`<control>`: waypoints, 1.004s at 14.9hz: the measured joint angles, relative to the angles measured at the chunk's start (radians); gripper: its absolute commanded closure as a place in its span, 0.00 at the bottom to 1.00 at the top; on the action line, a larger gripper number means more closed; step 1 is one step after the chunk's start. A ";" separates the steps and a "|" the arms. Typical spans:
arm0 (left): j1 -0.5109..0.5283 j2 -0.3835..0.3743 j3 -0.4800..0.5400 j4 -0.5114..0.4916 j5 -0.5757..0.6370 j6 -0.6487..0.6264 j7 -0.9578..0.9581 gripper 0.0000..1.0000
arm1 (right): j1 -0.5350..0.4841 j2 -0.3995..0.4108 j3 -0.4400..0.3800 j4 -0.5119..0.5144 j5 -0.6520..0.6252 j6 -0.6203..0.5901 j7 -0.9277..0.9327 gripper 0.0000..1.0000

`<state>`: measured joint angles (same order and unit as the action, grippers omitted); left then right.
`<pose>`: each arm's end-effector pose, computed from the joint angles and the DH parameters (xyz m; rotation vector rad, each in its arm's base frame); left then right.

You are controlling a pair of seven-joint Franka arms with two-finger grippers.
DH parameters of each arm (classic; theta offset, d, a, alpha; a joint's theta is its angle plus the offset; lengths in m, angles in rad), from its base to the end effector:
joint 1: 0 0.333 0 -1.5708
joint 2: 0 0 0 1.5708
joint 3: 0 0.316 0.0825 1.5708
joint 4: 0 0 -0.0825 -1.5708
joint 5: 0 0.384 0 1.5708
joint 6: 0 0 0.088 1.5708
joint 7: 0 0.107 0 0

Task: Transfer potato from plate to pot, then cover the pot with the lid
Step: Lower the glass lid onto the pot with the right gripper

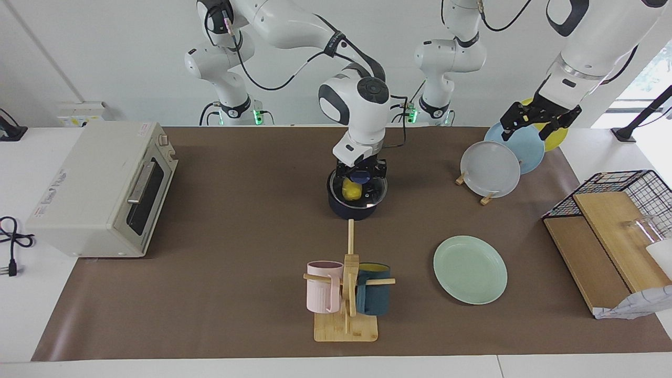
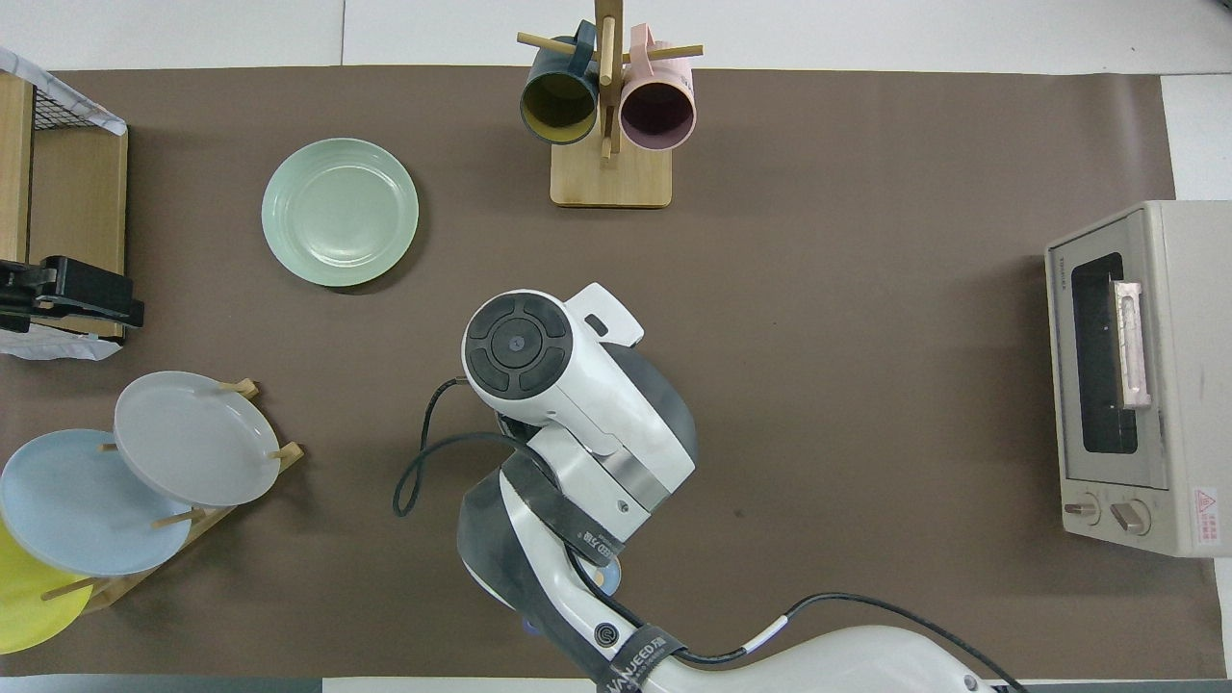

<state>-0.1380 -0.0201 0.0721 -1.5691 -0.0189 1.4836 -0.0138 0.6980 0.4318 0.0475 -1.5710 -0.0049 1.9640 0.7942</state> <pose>0.5378 -0.0372 0.6289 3.1211 -0.0830 -0.1034 0.4983 0.4541 0.3896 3.1245 -0.0792 -0.0598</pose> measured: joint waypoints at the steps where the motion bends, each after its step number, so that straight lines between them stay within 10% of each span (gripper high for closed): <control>1: 0.000 -0.003 0.000 -0.005 0.000 -0.002 0.006 0.00 | 0.000 0.000 0.000 -0.003 0.000 0.000 0.000 1.00; 15: 0.002 -0.003 -0.049 -0.020 0.000 0.039 -0.017 0.00 | 0.003 -0.016 0.002 -0.039 -0.001 0.000 -0.001 1.00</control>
<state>-0.1360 -0.0228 0.0230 -1.5888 -0.0188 1.5230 -0.0311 0.7011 0.4154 0.0499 -1.6101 -0.0062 1.9639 0.7935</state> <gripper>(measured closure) 0.000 0.564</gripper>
